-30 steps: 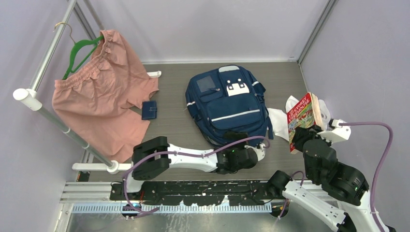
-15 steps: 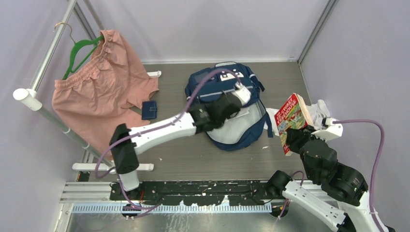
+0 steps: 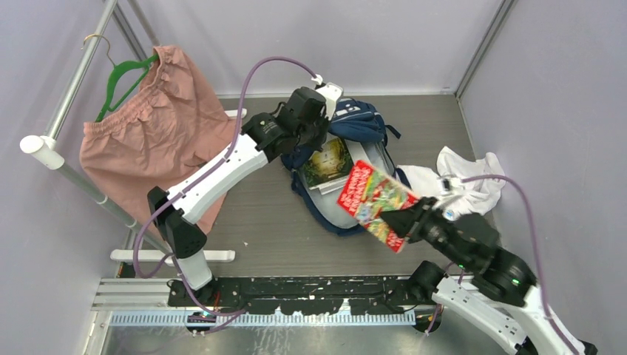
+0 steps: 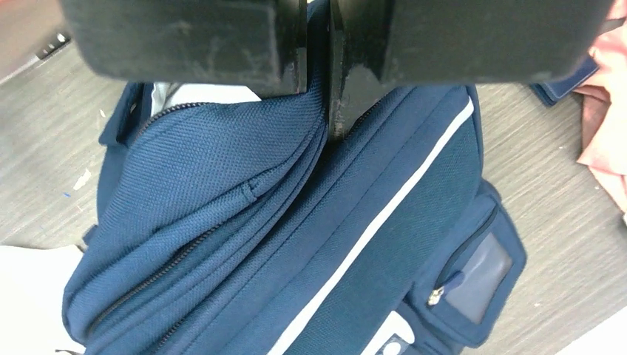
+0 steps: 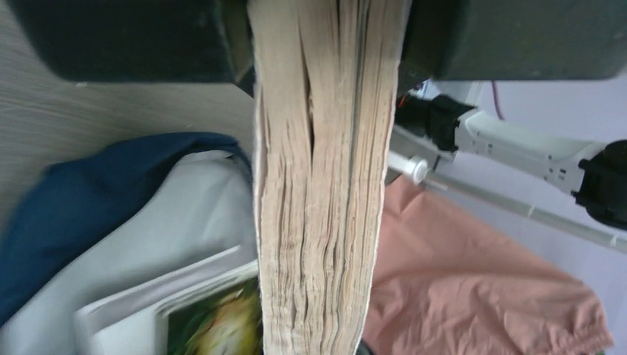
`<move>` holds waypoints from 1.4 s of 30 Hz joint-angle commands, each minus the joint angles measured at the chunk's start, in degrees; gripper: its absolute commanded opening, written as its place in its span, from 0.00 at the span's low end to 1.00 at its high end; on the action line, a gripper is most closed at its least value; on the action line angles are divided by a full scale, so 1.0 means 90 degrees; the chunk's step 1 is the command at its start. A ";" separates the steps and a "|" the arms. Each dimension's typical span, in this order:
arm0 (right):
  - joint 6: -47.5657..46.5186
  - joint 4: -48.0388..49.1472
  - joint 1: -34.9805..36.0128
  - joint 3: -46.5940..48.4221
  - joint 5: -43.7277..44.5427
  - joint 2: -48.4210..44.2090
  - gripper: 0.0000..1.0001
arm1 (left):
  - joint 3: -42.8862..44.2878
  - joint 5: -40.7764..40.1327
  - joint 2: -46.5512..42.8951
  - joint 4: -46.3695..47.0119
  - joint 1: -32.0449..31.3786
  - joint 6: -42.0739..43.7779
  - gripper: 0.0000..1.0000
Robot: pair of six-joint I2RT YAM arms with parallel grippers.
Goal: Pack the student bag
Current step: Place the book in the student bag.
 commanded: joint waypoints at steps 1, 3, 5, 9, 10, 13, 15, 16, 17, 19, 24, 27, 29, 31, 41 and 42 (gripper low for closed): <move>0.1245 0.2497 0.0046 -0.1094 -0.1472 0.0348 0.01 | 0.0908 0.0570 -0.0061 0.0072 0.0036 -0.0371 0.00; 0.1356 0.2959 0.0049 -0.1280 -0.1114 0.0377 0.01 | 0.0982 0.0674 -0.0065 -0.0032 0.0032 -0.0390 0.00; 0.1391 0.3099 0.0045 -0.1278 -0.0695 0.0653 0.01 | 0.0902 0.0806 -0.0150 -0.0001 0.0036 -0.0443 0.00; 0.1687 0.3571 0.0020 -0.1275 -0.0471 0.1486 0.01 | 0.0822 0.1069 -0.0297 0.0060 0.0031 -0.0456 0.00; 0.1722 0.3741 -0.0003 -0.1272 -0.0462 0.1678 0.01 | 0.0808 0.1085 -0.0326 0.0050 0.0036 -0.0456 0.00; 0.2043 0.4068 -0.0198 -0.1293 -0.0254 0.2148 0.01 | 0.0642 0.1197 -0.0516 0.0091 0.0032 -0.0482 0.00; 0.2364 0.4464 -0.0350 -0.1473 -0.0063 0.2297 0.01 | 0.0474 0.1478 -0.0643 0.0178 0.0036 -0.0503 0.00; 0.2551 0.4719 -0.0429 -0.1684 -0.0007 0.2354 0.01 | 0.0450 0.1564 -0.0684 0.0166 0.0037 -0.0495 0.00; 0.2717 0.4990 -0.0500 -0.1826 0.0042 0.2434 0.01 | 0.0450 0.1615 -0.0715 0.0115 0.0037 -0.0475 0.00; 0.2999 0.5640 -0.0642 -0.2098 0.0164 0.2655 0.01 | 0.0401 0.1701 -0.0798 0.0042 0.0032 -0.0412 0.00; 0.3585 0.7189 -0.0721 -0.2662 0.0821 0.3645 0.00 | -0.0166 0.2095 -0.1257 0.0364 0.0037 -0.0358 0.00; 0.3795 0.7785 -0.0732 -0.2579 0.1124 0.4470 0.00 | -0.0505 0.2484 -0.1457 0.0591 0.0027 -0.0331 0.00; 0.3920 0.7888 -0.0729 -0.2259 0.1188 0.4992 0.00 | -0.0641 0.2688 -0.1551 0.0646 0.0035 -0.0281 0.00; 0.4243 0.7873 -0.0729 -0.2031 0.1285 0.5486 0.01 | -0.0786 0.2829 -0.1642 0.0705 0.0029 -0.0227 0.00; 0.5124 0.8533 -0.0732 -0.1324 0.1287 0.7454 0.32 | -0.1765 0.3205 -0.2214 0.1158 -0.0012 -0.0442 0.00; 0.5105 0.8492 -0.0725 -0.1358 0.1233 0.7404 0.46 | -0.1858 0.3203 -0.2265 0.1165 -0.0012 -0.0463 0.00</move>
